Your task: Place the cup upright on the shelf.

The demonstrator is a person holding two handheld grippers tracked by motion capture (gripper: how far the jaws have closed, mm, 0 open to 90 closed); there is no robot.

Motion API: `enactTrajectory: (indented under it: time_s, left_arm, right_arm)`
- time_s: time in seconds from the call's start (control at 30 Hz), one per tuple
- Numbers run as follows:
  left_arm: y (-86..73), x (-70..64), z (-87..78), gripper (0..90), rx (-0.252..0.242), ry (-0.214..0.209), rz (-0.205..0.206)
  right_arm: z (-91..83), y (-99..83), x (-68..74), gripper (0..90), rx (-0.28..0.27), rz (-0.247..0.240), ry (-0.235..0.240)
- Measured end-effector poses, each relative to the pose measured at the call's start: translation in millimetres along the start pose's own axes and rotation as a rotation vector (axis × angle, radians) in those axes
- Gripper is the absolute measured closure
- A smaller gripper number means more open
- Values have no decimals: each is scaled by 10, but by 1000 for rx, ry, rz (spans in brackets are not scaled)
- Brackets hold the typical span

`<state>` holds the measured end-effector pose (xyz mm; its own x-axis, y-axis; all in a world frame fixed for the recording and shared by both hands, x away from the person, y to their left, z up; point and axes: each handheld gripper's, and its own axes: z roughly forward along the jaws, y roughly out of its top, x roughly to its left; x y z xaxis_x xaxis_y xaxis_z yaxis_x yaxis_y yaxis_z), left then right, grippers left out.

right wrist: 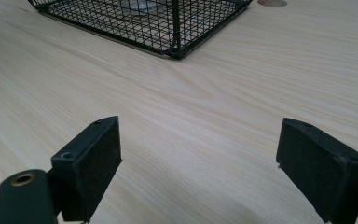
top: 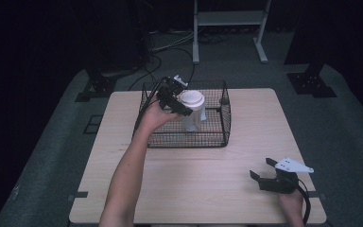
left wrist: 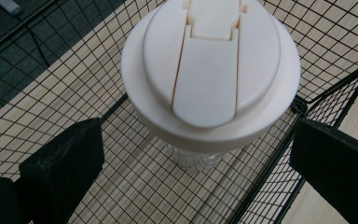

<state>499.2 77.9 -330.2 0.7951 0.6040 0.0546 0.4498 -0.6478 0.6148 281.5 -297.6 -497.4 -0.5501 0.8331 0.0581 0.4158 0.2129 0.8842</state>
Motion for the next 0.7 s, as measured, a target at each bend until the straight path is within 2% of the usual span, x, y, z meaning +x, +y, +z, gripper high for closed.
enactTrajectory:
  time_s: [0.53,0.7]
  left_arm:
    - [-259,34,-188,22,-30,11,-16]
    - [-355,34,-228,23,-46,-5,-26]
  right_arm:
    - [4,0,18,129,9,-8,-14]
    - [5,0,22,129,12,-11,-18]
